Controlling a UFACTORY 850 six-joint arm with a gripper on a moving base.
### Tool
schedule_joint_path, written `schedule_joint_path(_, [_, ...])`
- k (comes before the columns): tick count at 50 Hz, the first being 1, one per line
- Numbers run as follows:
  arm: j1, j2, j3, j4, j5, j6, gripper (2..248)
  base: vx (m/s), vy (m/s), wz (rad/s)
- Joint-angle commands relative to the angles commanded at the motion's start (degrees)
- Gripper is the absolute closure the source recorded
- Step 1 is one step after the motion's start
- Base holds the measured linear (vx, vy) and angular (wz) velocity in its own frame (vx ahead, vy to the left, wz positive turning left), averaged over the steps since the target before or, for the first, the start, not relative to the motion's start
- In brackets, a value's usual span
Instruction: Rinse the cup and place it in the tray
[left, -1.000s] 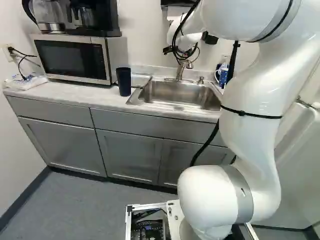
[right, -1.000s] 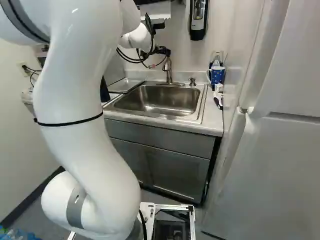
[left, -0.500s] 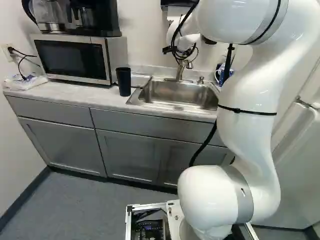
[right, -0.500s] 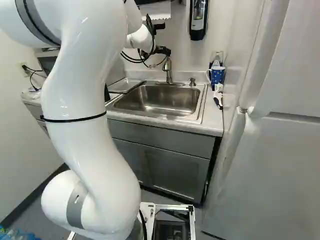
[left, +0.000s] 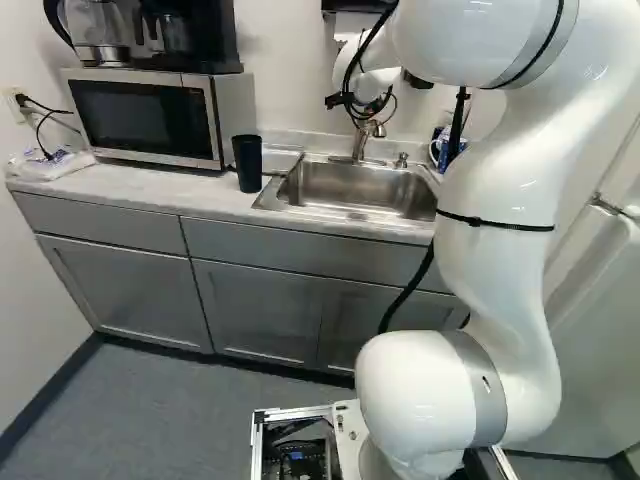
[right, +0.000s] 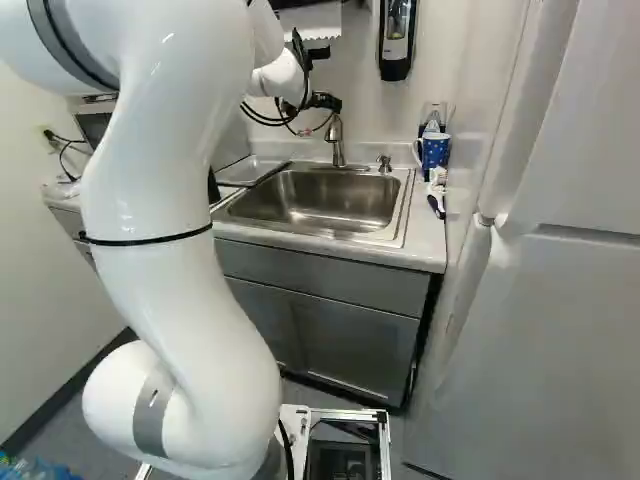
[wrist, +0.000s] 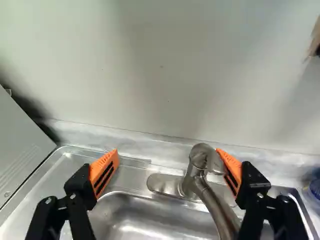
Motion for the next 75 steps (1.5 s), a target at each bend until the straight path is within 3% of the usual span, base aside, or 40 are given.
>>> schedule_joint_path(26, [1.02,0.53,0.61,0.0,-1.93,0.0,3,0.0,0.0,0.0])
schedule_joint_path(75, [1.02,0.53,0.61,0.0,7.01,0.0,3,0.0,0.0,0.0])
